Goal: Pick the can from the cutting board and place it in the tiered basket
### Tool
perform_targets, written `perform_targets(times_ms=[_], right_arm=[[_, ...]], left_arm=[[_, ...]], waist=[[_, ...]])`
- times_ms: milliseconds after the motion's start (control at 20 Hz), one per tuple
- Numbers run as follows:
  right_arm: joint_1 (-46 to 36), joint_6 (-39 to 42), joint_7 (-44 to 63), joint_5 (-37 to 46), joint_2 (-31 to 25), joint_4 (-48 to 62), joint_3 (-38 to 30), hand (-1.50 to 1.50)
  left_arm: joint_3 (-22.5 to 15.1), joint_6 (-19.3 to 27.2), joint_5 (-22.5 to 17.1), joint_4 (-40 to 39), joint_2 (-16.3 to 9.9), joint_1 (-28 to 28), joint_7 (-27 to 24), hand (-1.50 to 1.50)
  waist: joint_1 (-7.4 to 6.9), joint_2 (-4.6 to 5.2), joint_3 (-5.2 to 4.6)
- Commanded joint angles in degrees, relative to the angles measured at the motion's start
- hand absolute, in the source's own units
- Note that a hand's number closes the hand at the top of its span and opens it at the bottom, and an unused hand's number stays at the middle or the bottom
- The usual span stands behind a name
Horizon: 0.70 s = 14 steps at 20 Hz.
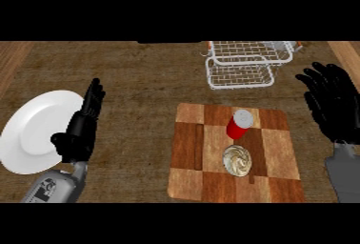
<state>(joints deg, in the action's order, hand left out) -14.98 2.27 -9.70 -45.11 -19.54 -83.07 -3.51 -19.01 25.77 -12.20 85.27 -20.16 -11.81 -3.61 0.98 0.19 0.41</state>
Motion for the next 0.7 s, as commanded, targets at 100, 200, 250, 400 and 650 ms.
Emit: perform_targets(times_ms=[100,200,250,400,650], right_arm=[[8.1,25.9,-4.9,-8.6,-2.7,8.0,-4.4,-1.5],[12.5,26.4,-0.8,-9.4,-8.3,-0.6,-6.3,-1.5],[14.5,29.8,-4.1,-5.8,-8.7,1.4,-6.1,-1.5],[13.5,26.7,-1.9,2.6,-18.1,-2.9,-7.7,-1.5],[12.7,24.9,1.2,19.5,-30.6,-11.4,-6.4,-1.5]], left_arm=[[-0.6,1.1,2.4,-1.4,1.2,-2.6,2.9,0.0],[-1.9,0.0,2.3,1.9,1.2,3.9,0.4,0.0],[-0.9,-0.1,2.3,-1.5,2.2,2.1,-0.6,0.0],[-1.9,1.8,3.4,-0.3,2.8,1.1,1.7,0.0],[-1.5,1.6,3.1,0.3,2.5,1.5,1.8,0.0]], waist=[[-0.48,0.01,-0.26],[-0.27,-0.44,-0.39],[-0.14,-0.25,-0.39],[0.61,-0.52,-0.47],[0.34,-0.79,-0.73]])
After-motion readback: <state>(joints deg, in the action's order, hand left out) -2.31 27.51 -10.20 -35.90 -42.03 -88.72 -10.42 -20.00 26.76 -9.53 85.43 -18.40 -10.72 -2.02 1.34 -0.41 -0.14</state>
